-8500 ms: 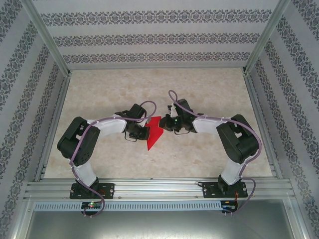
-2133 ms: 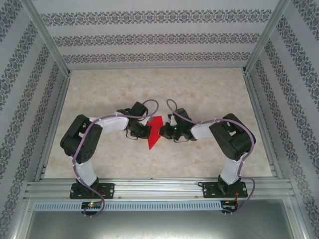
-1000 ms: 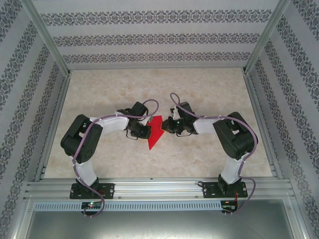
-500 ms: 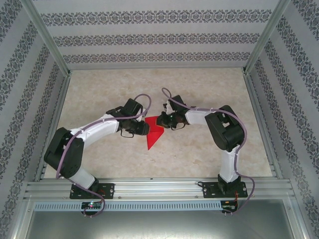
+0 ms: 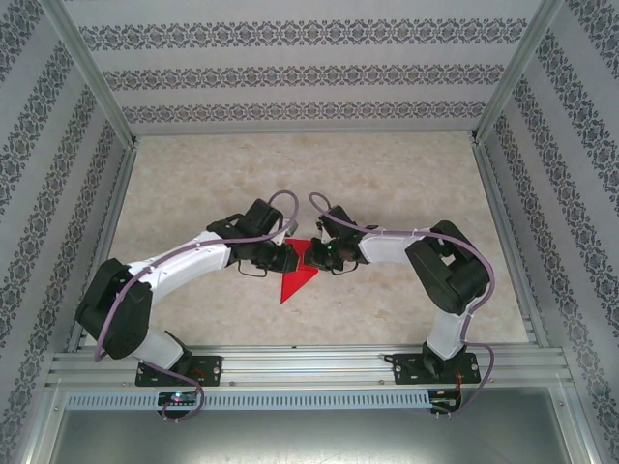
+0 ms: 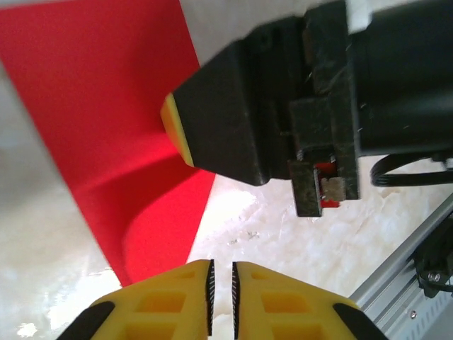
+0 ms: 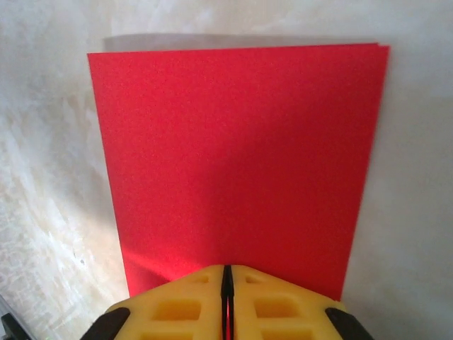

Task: Fold a paper plane with a square sheet of paper (pick it up from the middle)
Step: Third fold the triangle at the center of the table.

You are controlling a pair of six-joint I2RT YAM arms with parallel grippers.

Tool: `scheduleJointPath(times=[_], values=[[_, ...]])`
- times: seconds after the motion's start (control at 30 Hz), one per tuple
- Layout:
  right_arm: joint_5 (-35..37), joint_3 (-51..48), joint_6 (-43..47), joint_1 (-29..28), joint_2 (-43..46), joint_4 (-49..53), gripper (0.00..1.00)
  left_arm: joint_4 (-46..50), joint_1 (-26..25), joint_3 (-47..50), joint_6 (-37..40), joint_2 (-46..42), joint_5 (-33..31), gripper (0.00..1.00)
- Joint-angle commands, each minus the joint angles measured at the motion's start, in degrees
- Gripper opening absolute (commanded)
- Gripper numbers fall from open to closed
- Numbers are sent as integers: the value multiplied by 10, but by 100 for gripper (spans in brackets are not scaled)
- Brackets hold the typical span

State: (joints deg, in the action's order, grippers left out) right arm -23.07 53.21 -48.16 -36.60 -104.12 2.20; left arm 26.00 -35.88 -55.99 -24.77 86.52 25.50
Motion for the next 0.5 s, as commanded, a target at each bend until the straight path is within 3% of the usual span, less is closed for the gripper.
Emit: scheduleJointPath(times=[0.0,0.27,0.47], values=[[31,-7,-2,4,57,9,17,-19,-8,7,-20,28,-6,15],[55,-88,-8,16,167,4,34,-20,-9,1,-38,67,-86,10],[-2,-155,-40,6,175,-77,50,-13,-8,-7,-39,96,-125,7]])
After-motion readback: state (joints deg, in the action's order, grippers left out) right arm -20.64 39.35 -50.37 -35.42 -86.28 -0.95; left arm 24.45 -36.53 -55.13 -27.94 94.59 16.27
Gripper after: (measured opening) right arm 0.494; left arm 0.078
